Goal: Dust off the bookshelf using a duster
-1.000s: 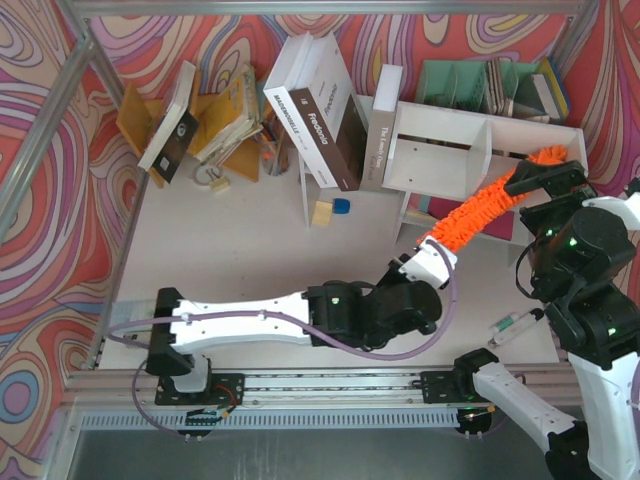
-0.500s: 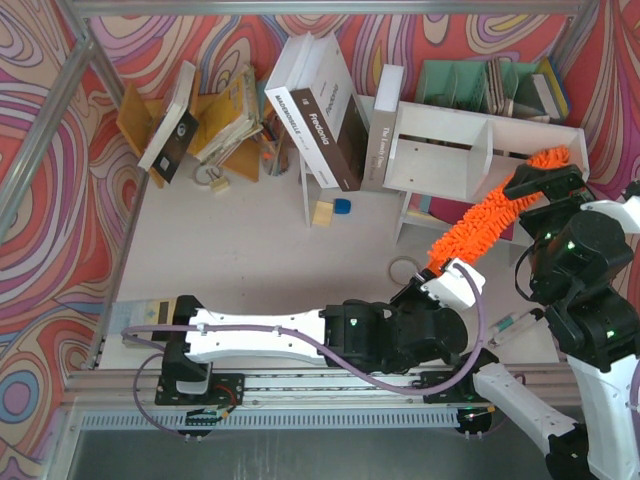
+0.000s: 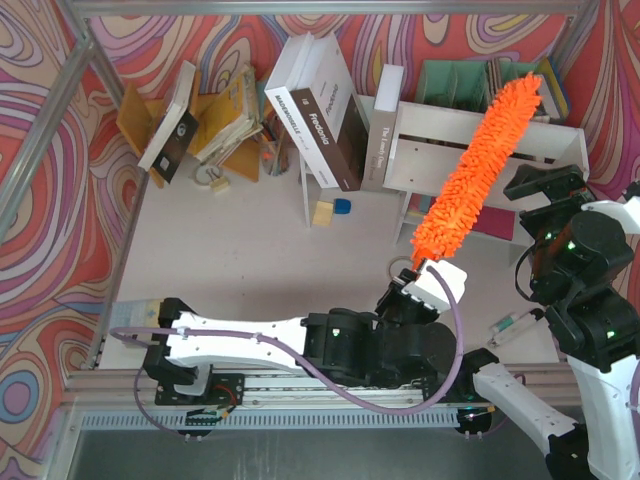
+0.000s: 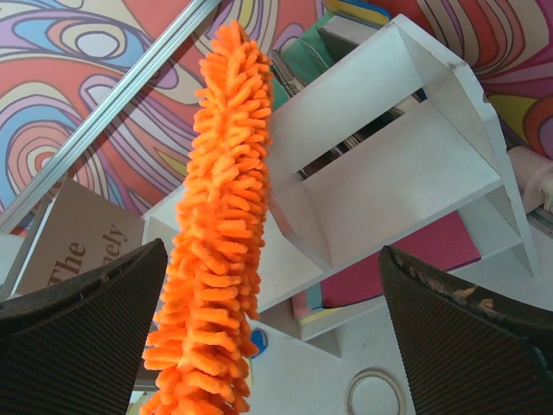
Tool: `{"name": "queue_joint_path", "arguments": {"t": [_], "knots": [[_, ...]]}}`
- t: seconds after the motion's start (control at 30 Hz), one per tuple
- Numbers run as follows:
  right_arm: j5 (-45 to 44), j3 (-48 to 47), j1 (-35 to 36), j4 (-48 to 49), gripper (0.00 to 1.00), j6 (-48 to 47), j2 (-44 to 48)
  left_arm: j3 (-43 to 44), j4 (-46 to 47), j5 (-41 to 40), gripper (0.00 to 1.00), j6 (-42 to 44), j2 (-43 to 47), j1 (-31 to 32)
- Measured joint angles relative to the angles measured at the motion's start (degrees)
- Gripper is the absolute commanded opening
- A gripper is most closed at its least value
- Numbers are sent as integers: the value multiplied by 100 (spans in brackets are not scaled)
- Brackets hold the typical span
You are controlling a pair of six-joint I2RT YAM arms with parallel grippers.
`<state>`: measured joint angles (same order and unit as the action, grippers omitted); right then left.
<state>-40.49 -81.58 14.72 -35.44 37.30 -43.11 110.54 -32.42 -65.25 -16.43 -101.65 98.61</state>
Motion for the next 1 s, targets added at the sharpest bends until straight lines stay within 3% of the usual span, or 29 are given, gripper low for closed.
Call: {"name": "queue_joint_path", "arguments": {"t": [0.2, 0.43, 1.0], "knots": [[-2, -11, 0, -2, 99, 0, 0, 730, -1084, 181, 0, -721, -374, -24], [-2, -11, 0, 0, 99, 2, 0, 1609, -1781, 446, 0, -966, -1073, 20], [-22, -44, 0, -2, 99, -7, -2, 1707, -2374, 1235, 0, -1342, -1207, -308]]}}
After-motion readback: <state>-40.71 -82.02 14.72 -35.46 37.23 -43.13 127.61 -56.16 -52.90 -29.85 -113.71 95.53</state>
